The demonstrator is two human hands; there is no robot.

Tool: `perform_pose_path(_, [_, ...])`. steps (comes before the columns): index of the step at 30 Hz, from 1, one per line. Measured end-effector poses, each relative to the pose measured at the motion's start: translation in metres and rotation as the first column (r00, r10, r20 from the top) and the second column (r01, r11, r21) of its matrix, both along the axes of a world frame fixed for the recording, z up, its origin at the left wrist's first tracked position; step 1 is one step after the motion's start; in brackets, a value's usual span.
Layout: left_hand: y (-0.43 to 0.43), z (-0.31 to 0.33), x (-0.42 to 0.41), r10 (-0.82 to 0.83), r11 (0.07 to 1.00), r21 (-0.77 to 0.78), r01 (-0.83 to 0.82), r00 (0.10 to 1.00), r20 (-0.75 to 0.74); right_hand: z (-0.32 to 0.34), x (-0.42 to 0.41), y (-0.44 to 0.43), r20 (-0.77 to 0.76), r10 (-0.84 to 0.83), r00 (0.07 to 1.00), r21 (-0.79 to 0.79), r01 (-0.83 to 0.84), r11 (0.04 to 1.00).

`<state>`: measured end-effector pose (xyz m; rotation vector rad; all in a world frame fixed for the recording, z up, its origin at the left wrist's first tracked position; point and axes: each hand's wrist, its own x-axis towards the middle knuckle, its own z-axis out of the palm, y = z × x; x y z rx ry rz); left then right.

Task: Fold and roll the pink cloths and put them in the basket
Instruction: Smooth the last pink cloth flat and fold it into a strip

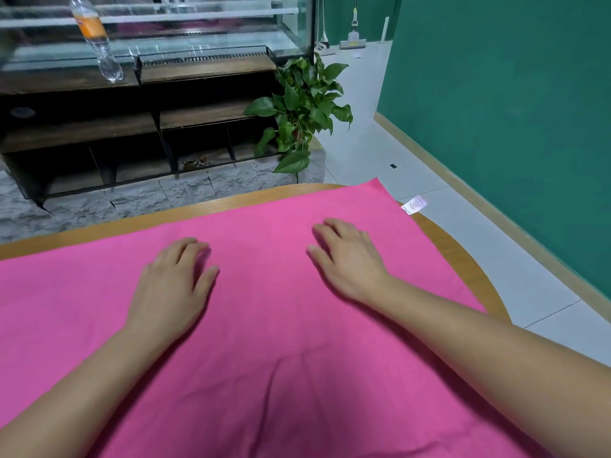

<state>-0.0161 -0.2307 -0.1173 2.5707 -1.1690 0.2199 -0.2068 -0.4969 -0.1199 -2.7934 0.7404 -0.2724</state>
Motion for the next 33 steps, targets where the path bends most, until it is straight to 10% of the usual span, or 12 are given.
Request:
perform_pose_path(11, [0.12, -0.01, 0.016, 0.189, 0.973, 0.147, -0.18, 0.981, -0.047, -0.013, -0.012, 0.05, -0.059, 0.069, 0.996, -0.036, -0.072, 0.997])
perform_pose_path(33, [0.072, -0.014, 0.105, 0.187, 0.971, 0.167, -0.17, 0.979, -0.087, 0.002, 0.059, 0.005, -0.096, 0.066, 0.993, -0.008, -0.067, 0.998])
